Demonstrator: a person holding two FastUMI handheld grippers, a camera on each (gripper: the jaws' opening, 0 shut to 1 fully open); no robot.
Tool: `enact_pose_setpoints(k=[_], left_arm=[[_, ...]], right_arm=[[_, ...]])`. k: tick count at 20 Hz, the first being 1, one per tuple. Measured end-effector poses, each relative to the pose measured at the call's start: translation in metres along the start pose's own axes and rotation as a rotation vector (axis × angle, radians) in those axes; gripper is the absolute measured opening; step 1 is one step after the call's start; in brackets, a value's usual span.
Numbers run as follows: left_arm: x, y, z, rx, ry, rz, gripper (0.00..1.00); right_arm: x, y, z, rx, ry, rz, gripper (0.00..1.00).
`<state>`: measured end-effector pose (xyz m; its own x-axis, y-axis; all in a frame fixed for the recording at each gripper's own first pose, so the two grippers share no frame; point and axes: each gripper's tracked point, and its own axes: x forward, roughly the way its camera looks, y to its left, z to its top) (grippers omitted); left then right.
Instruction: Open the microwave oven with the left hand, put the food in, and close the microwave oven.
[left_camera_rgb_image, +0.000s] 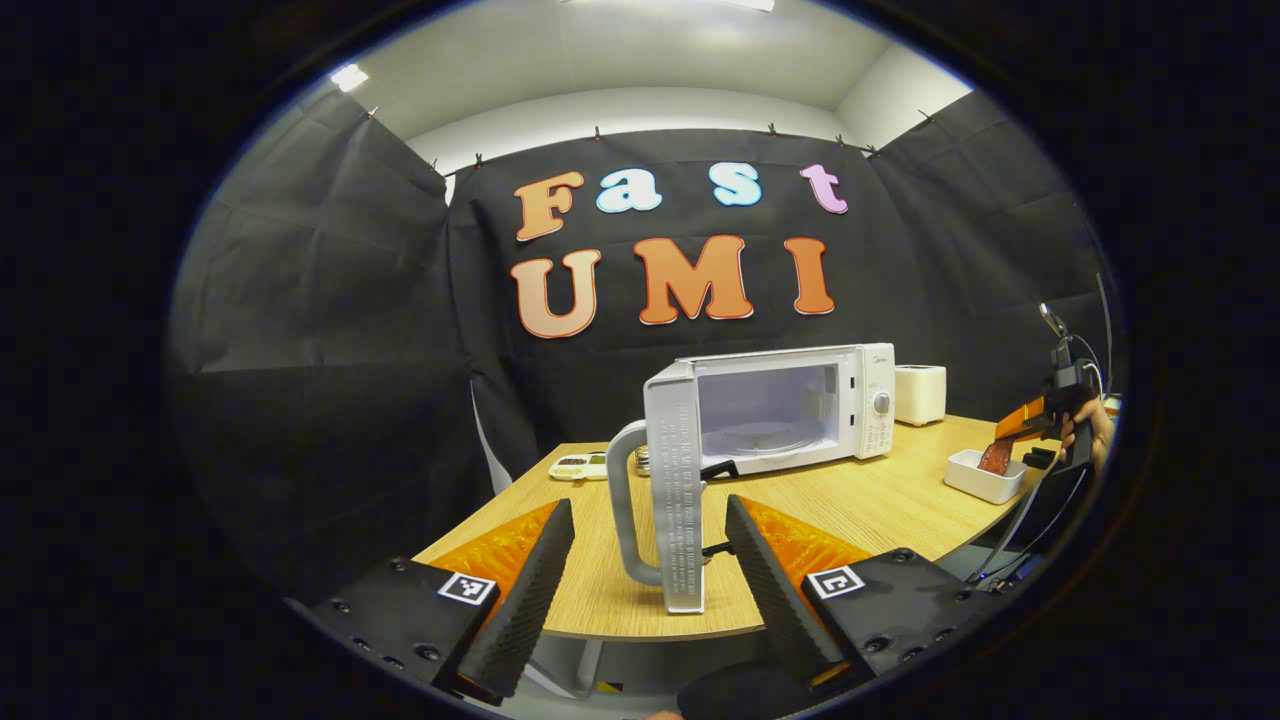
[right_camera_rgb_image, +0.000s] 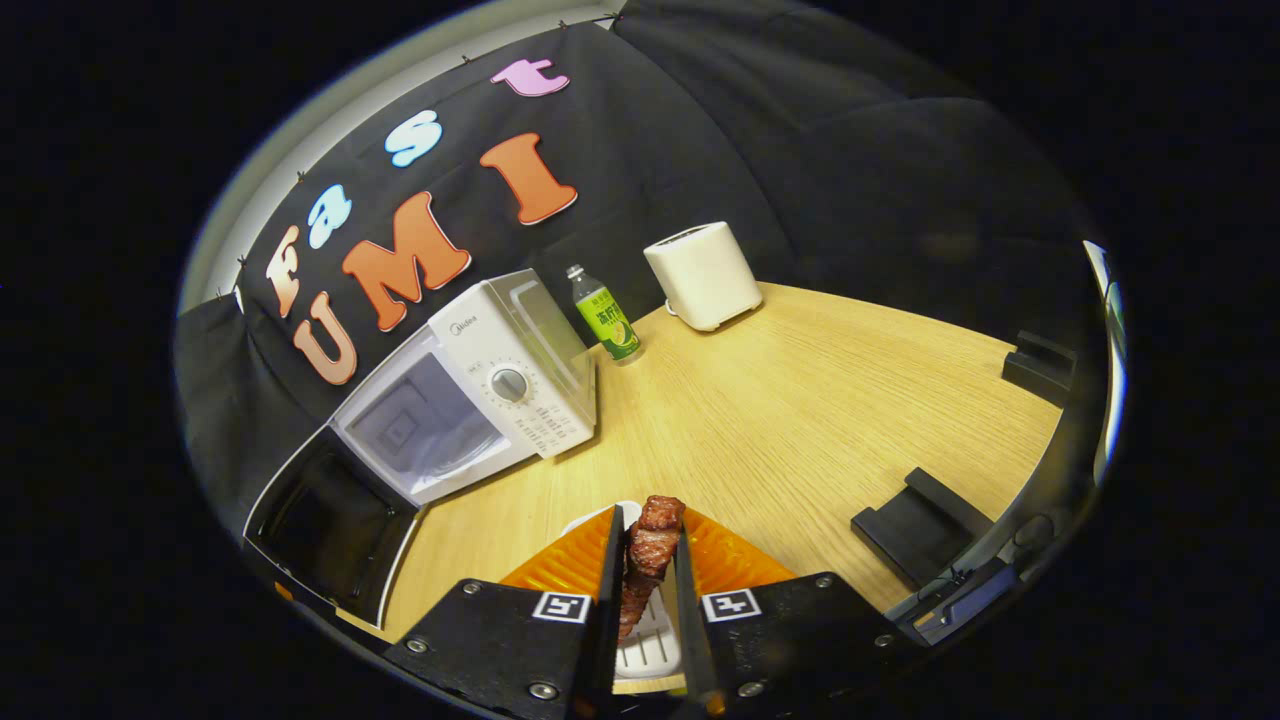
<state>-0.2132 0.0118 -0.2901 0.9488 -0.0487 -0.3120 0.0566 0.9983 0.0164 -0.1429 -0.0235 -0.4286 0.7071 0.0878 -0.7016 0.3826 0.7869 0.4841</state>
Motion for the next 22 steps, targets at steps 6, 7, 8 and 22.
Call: enact_pose_setpoints(k=[6,7,8,22], left_arm=[[0.004,-0.019,-0.001,-0.007,0.010,0.002,0.97],[0.004,-0.021,-0.003,-0.006,0.014,-0.003,0.97],[0.004,-0.023,-0.002,-0.008,0.016,-0.004,0.97],[0.001,0.026,-0.007,-0.008,0.046,0.078,0.90]], right_arm=[[-0.007,0.012,0.010,-0.073,-0.036,-0.006,0.14],[-0.009,0.014,0.013,-0.086,-0.047,-0.007,0.14],[-0.011,0.017,0.017,-0.093,-0.056,-0.006,0.14],[0.003,0.141,0.072,-0.118,-0.218,0.153,0.13]])
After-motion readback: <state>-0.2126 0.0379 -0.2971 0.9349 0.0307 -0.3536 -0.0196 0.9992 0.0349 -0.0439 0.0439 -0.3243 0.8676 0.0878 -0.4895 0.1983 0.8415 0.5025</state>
